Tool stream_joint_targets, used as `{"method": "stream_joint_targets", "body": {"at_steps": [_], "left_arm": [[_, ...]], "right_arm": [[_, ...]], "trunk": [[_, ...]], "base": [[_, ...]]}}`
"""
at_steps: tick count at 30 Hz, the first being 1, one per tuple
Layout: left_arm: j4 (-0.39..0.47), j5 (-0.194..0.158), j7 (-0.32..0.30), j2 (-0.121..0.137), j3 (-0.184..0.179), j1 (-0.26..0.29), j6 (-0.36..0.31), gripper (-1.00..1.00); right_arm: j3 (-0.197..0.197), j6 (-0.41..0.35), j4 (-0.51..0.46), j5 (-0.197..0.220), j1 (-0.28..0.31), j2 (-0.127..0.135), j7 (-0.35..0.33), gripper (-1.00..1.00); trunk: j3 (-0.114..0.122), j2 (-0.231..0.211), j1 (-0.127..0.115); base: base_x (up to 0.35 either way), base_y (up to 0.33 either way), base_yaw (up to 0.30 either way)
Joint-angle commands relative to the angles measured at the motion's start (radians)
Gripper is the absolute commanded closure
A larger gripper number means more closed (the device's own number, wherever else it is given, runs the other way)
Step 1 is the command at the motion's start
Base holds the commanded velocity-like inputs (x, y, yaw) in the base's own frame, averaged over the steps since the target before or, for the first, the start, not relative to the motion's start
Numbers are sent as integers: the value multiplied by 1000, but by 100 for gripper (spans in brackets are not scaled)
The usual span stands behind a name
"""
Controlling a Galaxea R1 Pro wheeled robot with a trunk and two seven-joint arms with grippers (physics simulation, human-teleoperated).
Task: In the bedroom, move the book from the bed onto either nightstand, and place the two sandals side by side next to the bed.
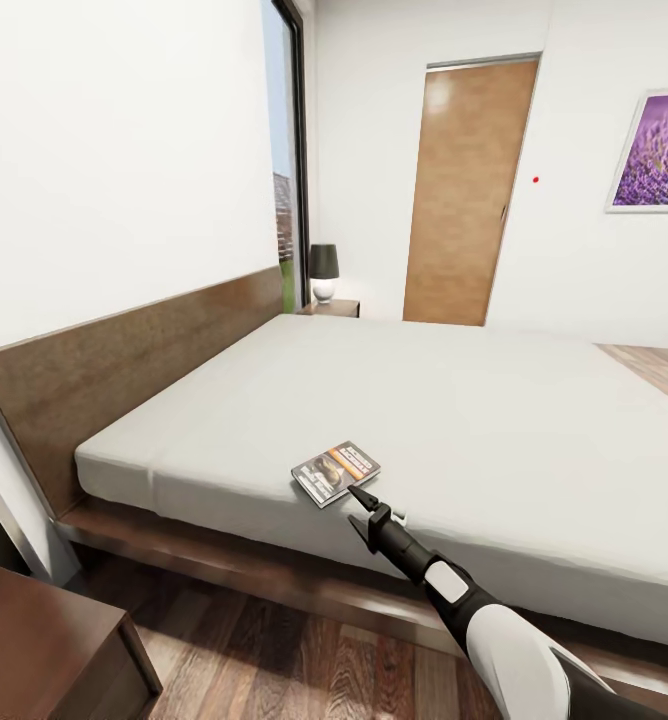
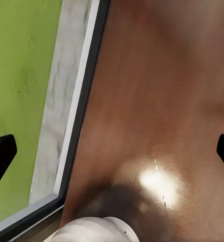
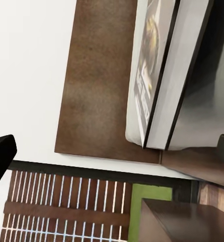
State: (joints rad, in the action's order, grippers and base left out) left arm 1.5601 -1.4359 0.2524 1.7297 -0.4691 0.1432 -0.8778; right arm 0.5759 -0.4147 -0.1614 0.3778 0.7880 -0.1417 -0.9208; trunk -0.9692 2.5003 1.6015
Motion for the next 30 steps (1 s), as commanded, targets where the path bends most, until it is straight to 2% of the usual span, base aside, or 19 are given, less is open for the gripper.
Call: {"method": "stream_joint_targets", "body": {"at_steps": [1,11,15,30], "left_arm": [[1,-11,9,0,-6,7,-1,-100],[1,-10,10,0,-6,7,-1,-100],[1,-9,10,0,-6,7,-1,-100],[1,-9,10,0,-7,7,-1,-100]], "right_arm": [[-1,-8,0,7,0,0,0,-100],[-1,-8,0,6,2,-1,1,-100],[-1,-8,0,7,3,-1,2,-100],[-1,-8,0,6,12,0,2,-100]], "trunk": [[-1,0,0],[-1,0,0],[-16,1,2],[-16,1,2]], "base": [[0,0,0],[0,0,0],[0,0,0],[0,0,0]]}}
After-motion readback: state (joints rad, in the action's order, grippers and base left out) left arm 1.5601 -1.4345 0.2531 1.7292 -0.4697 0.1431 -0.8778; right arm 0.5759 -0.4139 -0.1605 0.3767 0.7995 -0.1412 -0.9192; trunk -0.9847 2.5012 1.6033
